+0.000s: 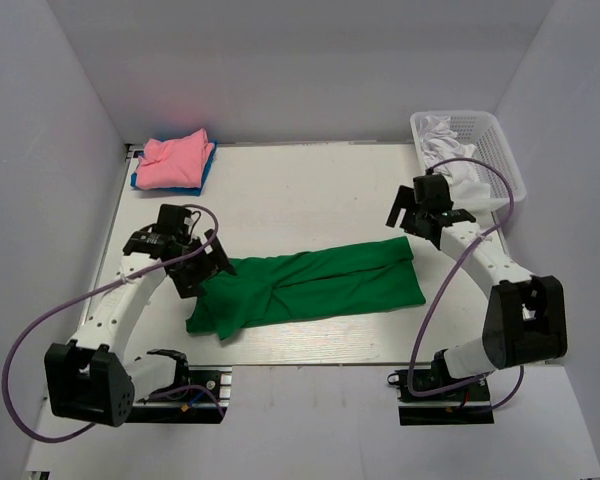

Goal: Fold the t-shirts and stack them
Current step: Fold the other side of the tshirt into a rectangle, then rotate the tshirt 90 degrees

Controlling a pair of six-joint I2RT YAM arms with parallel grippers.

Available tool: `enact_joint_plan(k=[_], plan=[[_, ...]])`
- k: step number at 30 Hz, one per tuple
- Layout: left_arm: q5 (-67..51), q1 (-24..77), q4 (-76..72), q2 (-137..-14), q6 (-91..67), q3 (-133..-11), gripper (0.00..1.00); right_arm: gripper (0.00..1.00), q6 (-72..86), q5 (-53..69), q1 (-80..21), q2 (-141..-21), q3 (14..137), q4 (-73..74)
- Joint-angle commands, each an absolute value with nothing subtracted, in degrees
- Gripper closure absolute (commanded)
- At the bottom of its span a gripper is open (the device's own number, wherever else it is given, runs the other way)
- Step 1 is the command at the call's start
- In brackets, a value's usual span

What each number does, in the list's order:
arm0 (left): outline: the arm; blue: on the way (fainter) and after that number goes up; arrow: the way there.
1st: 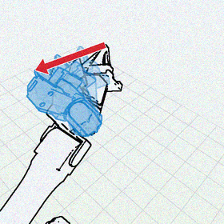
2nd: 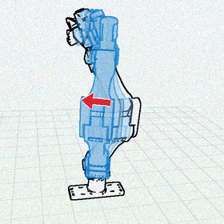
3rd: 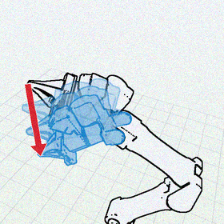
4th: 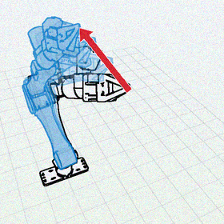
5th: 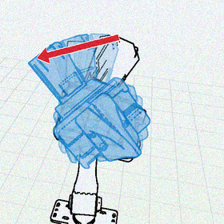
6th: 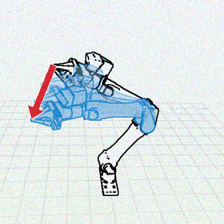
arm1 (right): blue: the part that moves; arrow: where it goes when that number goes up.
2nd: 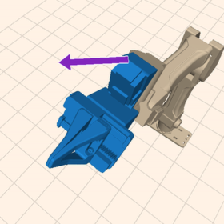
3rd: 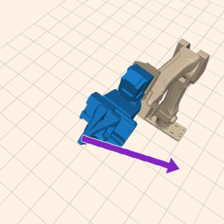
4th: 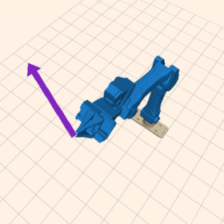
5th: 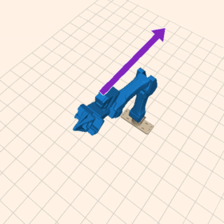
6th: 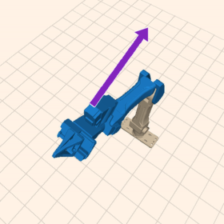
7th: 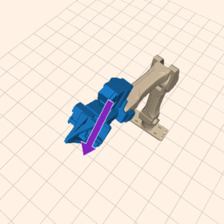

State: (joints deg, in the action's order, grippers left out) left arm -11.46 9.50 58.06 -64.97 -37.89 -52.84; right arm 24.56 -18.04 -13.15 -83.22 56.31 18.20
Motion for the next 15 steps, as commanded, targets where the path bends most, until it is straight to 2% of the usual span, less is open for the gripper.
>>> enact_joint_plan(k=[1,4,9,15], plan=[[-15.5,9.6,48.6,-67.8,-38.1,-49.7,0.00,0.10,22.7,1.4,-14.5,-81.1,57.4,13.8],[-16.9,9.6,43.3,-71.8,-38.8,-46.9,0.00,0.10,24.0,10.6,-15.6,-82.2,55.1,10.6],[-13.1,10.1,37.2,-78.6,-38.3,-46.1,0.00,0.10,24.7,14.8,-16.8,-87.7,53.5,9.7],[-6.0,10.1,36.3,-97.3,-37.8,-57.6,0.00,0.10,23.4,12.1,-16.9,-89.8,50.9,12.9]])
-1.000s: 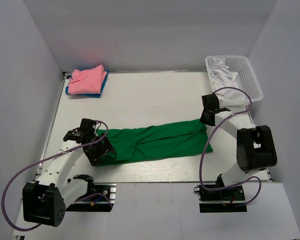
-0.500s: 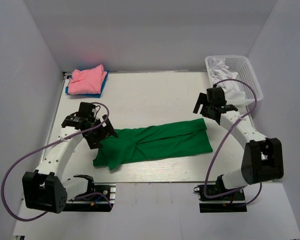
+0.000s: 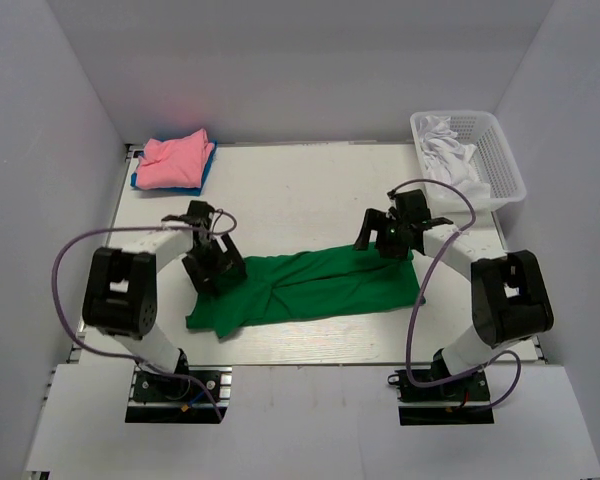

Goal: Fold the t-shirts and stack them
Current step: Rotate the tshirt 90 degrees

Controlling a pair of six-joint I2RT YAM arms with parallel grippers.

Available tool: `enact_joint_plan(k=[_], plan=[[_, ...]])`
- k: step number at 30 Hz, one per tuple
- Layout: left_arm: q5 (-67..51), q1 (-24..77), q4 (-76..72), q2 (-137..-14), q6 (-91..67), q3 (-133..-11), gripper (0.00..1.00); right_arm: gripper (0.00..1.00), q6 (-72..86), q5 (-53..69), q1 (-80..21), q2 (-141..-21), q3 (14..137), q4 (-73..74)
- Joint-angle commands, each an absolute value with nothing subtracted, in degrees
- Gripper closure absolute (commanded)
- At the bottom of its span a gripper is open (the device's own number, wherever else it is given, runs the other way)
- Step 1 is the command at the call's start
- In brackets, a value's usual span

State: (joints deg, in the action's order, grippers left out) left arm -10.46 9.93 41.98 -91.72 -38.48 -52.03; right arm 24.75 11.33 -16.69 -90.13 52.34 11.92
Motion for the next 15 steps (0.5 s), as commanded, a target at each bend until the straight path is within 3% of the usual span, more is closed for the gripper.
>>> enact_joint_plan(k=[1,5,9,12,14,15], plan=[[-6.0,10.1,35.4,-99.7,-37.8,-59.4,0.00,0.10,21.7,10.2,-17.7,-89.7,50.4,14.4],[-3.1,10.1,37.2,-113.7,-36.4,-74.8,0.00,0.10,16.9,7.1,-20.3,-89.6,45.1,18.2],[-1.3,10.1,38.8,-128.6,-33.5,-102.6,0.00,0.10,14.2,12.9,-24.7,-92.0,43.3,20.6],[-4.7,10.1,40.6,-144.6,-32.1,-128.0,0.00,0.10,12.2,14.6,-31.2,-91.3,45.2,26.7],[-10.0,10.1,38.5,-155.2,-35.9,-140.6,0.00,0.10,11.3,15.3,-38.1,-88.9,47.2,30.8],[-12.9,10.1,30.8,-157.0,-38.2,-140.6,0.00,0.10,10.3,17.4,-39.8,-88.3,47.5,32.9]])
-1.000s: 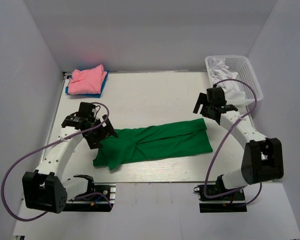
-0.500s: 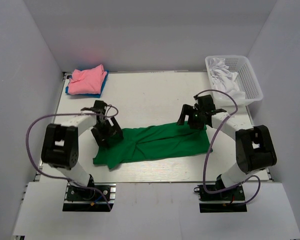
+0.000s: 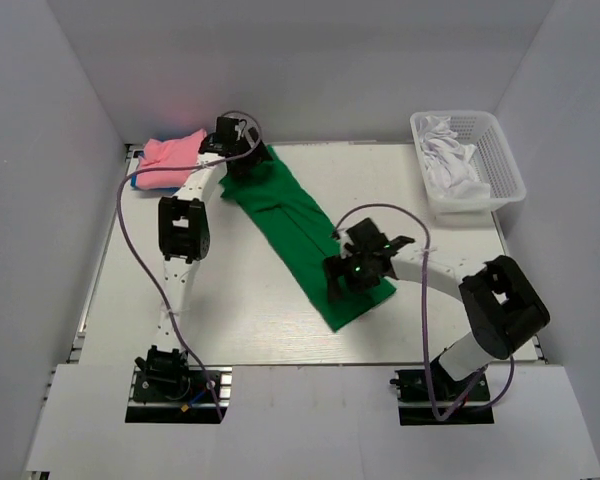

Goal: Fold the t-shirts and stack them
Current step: Rotate the tshirt 90 degrees

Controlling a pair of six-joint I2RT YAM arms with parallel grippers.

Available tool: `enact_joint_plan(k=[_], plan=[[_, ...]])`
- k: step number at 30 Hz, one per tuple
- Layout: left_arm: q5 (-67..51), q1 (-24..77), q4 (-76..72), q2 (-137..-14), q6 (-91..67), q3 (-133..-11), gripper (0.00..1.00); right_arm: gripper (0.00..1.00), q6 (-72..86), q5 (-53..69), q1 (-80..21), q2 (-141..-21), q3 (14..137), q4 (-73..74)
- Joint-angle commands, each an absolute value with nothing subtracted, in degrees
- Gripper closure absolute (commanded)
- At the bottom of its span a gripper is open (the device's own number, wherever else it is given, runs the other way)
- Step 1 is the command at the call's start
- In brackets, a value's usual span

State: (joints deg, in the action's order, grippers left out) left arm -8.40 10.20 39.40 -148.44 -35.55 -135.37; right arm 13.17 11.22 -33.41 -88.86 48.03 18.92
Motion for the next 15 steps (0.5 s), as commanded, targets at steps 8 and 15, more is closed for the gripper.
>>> enact_joint_plan(k=[8,15], plan=[[-19.0,15.3,7.0,-168.1,-53.4,-143.0,0.00,0.10,0.8,24.1,-54.3,-95.9,58.0,38.3],[-19.9,18.9,-6.8,-166.6,-54.7,-144.2,0.00,0.10,-0.7,23.5,-57.5,-92.6,60.0,35.6]])
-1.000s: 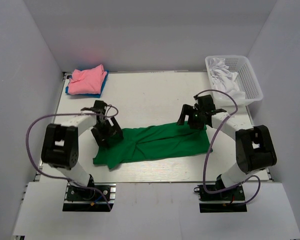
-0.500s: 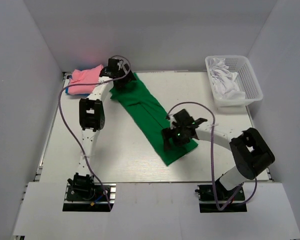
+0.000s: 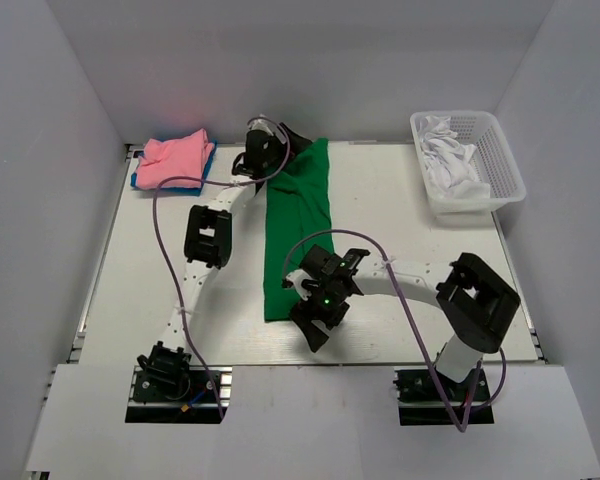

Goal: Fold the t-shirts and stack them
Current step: Rotate the tshirt 90 degrees, then grab the bottom of the folded rectangular tshirt with both arms

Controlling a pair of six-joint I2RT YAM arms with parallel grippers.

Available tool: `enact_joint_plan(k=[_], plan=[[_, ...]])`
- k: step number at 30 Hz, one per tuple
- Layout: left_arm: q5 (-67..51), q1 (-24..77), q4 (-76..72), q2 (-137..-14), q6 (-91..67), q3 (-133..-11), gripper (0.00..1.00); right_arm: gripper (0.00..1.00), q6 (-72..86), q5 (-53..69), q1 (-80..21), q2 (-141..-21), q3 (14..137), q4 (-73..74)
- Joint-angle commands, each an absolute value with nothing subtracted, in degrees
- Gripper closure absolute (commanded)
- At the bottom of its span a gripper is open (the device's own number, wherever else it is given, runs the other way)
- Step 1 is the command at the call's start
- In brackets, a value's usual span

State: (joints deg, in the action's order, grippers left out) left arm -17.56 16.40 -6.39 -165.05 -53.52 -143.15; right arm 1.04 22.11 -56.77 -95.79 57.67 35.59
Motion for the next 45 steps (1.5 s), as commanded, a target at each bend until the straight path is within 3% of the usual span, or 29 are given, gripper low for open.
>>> enact_joint_plan(k=[1,6,8,12,16,21,22,24,26,32,35,40,45], plan=[[-20.5,18.9,-6.9,-165.5,-53.9,-144.2,0.00,0.10,-0.4,23.3,-57.6,-91.8,60.1,33.5],[-13.5,20.0,-8.1,-154.1,-45.7,-143.2,0.00,0.10,4.4,22.0,-57.2,-87.4,60.6,28.1],[-13.4,20.0,-5.0,-149.6,-44.7,-145.0,0.00,0.10,7.1,17.0,-57.4,-85.1,60.4,27.3],[-19.8,20.0,-2.7,-136.4,-41.8,-137.3,0.00,0.10,12.9,6.6,-56.3,-81.6,59.5,27.0],[-18.7,20.0,11.2,-122.7,-34.0,-131.3,0.00,0.10,20.8,3.7,-54.6,-74.9,52.7,24.8],[-12.1,20.0,26.3,-100.4,-33.5,-101.0,0.00,0.10,26.8,2.6,-51.1,-72.9,48.5,24.3],[-10.5,20.0,27.4,-93.0,-35.6,-89.2,0.00,0.10,27.8,3.6,-50.1,-74.0,48.6,24.7],[-12.0,20.5,28.0,-86.2,-40.0,-71.5,0.00,0.10,29.6,4.9,-49.6,-75.6,49.0,26.5],[-15.7,21.1,30.1,-78.5,-40.0,-62.7,0.00,0.10,30.6,6.1,-48.5,-77.5,49.4,29.2],[-18.2,24.5,42.2,-69.8,-40.6,-45.3,0.00,0.10,32.1,11.4,-47.5,-79.1,47.4,28.7],[-23.4,26.1,38.1,-68.1,-41.1,-38.2,0.05,0.11,32.3,12.7,-46.8,-81.8,46.7,28.3],[-24.1,28.8,34.9,-70.6,-40.6,-33.5,0.22,0.15,32.3,14.1,-45.8,-85.2,46.5,28.6],[-22.4,31.6,27.1,-73.8,-40.6,-32.2,0.25,0.16,31.7,14.1,-44.5,-86.7,46.7,27.6]])
